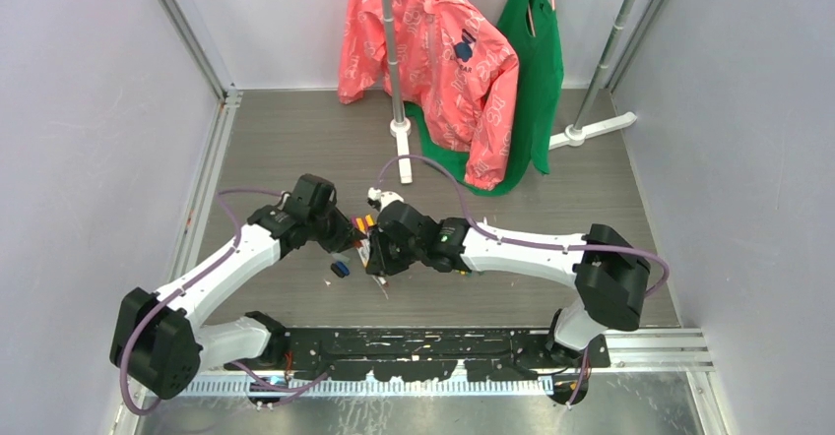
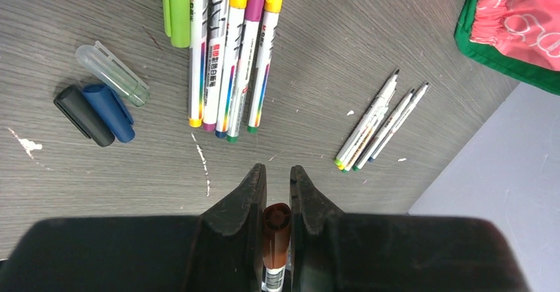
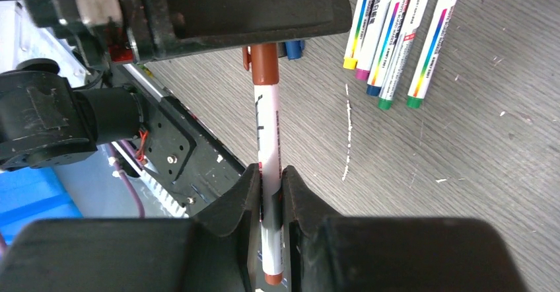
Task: Open the pen caps
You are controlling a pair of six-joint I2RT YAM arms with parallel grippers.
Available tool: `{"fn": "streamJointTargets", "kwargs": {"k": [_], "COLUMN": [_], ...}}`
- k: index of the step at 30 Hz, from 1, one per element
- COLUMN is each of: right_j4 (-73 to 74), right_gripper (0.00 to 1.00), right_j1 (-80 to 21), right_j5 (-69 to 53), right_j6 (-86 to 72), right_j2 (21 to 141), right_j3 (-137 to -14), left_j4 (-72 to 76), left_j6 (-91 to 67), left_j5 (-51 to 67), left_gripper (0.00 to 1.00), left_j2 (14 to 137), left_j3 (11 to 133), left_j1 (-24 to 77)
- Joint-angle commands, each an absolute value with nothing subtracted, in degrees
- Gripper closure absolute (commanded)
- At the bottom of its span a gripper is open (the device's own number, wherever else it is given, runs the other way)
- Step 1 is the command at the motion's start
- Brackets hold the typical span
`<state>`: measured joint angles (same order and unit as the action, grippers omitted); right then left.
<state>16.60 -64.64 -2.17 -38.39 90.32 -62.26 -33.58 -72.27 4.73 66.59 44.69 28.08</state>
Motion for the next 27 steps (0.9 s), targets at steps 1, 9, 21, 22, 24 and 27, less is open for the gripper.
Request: {"fn": "streamJointTargets", "kwargs": {"k": [1,9,21,22,24,27], "right_j4": [20.23,8.68,20.98,23.69,28.59,32.66], "right_gripper": [0.99,0.99,0.99,0.99,0.99,0.99], "right_j1": [-64.55,-61.53,-58.76,-58.61,-58.01,-56.98], "right_j5": [-9.28,-17.31,-6.9,-4.27,2.06,7.95], "right_j6": [-43.07,-49.23,-42.7,-41.5,-39.55,-37.14], "right_j2": [86.97,86.27,83.52,83.8,84.73,86.99], "right_j3": [-58.15,-53.52,-56.97,-57.98,-59.97,-62.22], "left_j4": [-24.06,-14.56,-26.38,-28.06,-30.32,-33.71], "left_j6": [-73.28,-72.7,-67.82,-67.13,-66.56,-65.92], "left_j5": [-3.06,-1.18,1.94,2.11,2.11,0.88], "left_gripper": [1.0,1.0,1.0,1.0,1.0,1.0], "left_j2": [62.35,54.33,57.79,58.85,60.6,62.36], "left_j3": [43.37,36.33,39.24,39.64,39.97,40.6], "left_j1": [25.54,23.53,20.57,20.57,20.57,20.61]}}
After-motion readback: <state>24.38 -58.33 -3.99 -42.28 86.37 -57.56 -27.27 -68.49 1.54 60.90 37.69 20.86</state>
